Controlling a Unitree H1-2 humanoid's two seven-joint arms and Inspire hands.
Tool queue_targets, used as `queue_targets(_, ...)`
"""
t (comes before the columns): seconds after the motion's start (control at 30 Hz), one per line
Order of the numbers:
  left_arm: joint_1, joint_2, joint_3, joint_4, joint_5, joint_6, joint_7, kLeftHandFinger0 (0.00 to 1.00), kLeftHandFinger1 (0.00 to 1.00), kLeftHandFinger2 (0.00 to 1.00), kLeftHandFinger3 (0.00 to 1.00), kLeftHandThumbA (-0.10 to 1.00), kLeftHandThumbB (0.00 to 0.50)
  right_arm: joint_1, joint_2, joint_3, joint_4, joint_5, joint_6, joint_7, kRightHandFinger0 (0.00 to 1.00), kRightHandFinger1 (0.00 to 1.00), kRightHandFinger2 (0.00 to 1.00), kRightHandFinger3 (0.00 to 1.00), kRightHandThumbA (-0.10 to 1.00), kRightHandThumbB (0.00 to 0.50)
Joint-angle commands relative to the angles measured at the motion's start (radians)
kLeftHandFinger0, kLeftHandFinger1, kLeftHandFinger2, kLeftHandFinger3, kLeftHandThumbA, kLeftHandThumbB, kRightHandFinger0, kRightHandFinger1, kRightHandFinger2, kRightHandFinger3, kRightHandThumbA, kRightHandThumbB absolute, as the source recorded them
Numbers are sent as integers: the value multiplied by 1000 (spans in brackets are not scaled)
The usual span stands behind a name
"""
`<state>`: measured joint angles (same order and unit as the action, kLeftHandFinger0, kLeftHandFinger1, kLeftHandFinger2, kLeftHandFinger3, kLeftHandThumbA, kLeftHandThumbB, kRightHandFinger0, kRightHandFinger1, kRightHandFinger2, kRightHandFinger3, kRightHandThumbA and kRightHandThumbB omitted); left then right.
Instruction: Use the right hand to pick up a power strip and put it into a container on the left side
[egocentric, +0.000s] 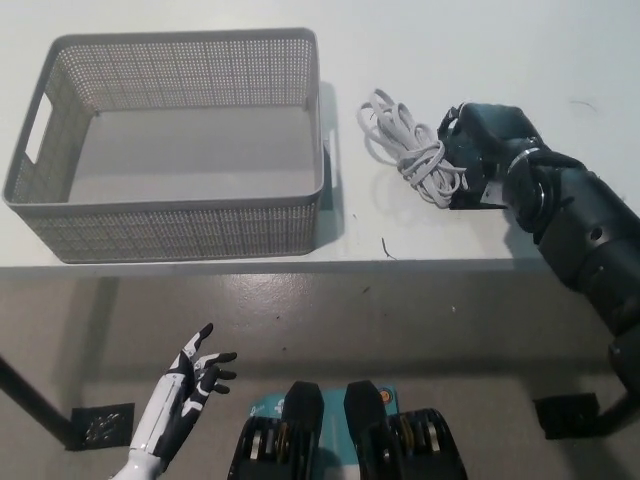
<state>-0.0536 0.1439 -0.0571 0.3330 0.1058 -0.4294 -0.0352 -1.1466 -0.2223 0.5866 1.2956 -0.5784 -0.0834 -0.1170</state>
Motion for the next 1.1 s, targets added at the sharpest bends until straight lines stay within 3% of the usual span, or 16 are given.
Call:
queue_targets(0.0, -12, 34, -27, -37, 17, -41, -3, 610, 638, 718, 1000, 921, 87, -270, -58, 40, -70, -202, -95, -820, 0, 167, 607, 378, -100, 196)
queue_targets(0.03, -12, 33, -27, -37, 16, -41, -2, 606, 633, 712, 1000, 918, 91, -271, -60, 39, -71, -205, -99, -831, 0, 143, 543, 286, -100, 225)
queue_targets(0.13, -12, 32, -27, -38, 14, -41, -4, 601, 628, 707, 1000, 915, 93, -267, -61, 29, -75, -198, -116, -838, 0, 6, 367, 277, -100, 288)
queue_targets(0.17, -12, 33, -28, -38, 16, -41, -2, 597, 624, 702, 994, 917, 96, -266, -61, 29, -71, -198, -121, -847, 0, 1, 362, 233, -100, 270)
queue_targets(0.23, -8, 33, -28, -43, 18, -41, -3, 595, 621, 695, 986, 919, 106, -262, -61, 29, -69, -202, -118, -853, 0, 0, 327, 335, -100, 252)
queue_targets(0.3, -7, 35, -30, -42, 22, -41, 1, 588, 615, 687, 978, 933, 112, -261, -61, 23, -67, -194, -111, -833, 0, 13, 383, 203, -100, 171)
queue_targets(0.37, -9, 36, -32, -39, 23, -41, 6, 583, 612, 684, 976, 939, 115, -265, -59, -1, -67, -173, -135, -851, 0, 36, 469, 32, -100, 186)
queue_targets(0.4, -8, 35, -32, -39, 21, -41, 5, 582, 611, 683, 975, 939, 115, -268, -58, -7, -65, -169, -137, -866, 0, 45, 509, 21, -100, 190)
queue_targets(0.47, -10, 34, -34, -38, 23, -41, 9, 573, 607, 678, 972, 946, 120, -281, -60, -20, -73, -163, -118, -862, 0, 85, 633, 178, -100, 208)
queue_targets(0.5, -12, 31, -33, -35, 23, -41, 8, 573, 606, 678, 972, 948, 122, -289, -61, -48, -82, -140, -138, -868, 0, 52, 590, 275, -100, 249)
queue_targets(0.6, -15, 30, -32, -40, 26, -41, 9, 588, 603, 669, 967, 944, 119, -311, -65, -68, -95, -128, -155, -873, 0, 0, 512, 241, -100, 209)
queue_targets(0.67, -16, 30, -32, -39, 22, -41, 7, 594, 600, 666, 966, 940, 117, -327, -66, -80, -106, -124, -164, -877, 0, 11, 579, 216, -100, 200)
queue_targets(0.77, -30, 29, -32, -35, 17, -41, 3, 596, 596, 660, 963, 938, 125, -361, -73, -80, -112, -138, -174, -901, 0, 0, 569, 250, -100, 232)
queue_targets(0.8, -31, 29, -32, -36, 22, -41, 7, 585, 594, 659, 960, 942, 129, -373, -74, -74, -103, -143, -172, -905, 0, 4, 592, 282, -100, 192)
queue_targets(0.9, -34, 33, -33, -40, 26, -41, 6, 582, 594, 661, 959, 941, 120, -406, -77, -55, -82, -161, -166, -928, 0, 53, 646, 453, -100, 170)
queue_targets(1.07, -52, 41, -36, -41, 31, -41, 9, 576, 587, 655, 934, 945, 111, -458, -89, -76, -92, -141, -179, -886, 0, 49, 597, 459, -100, 97)
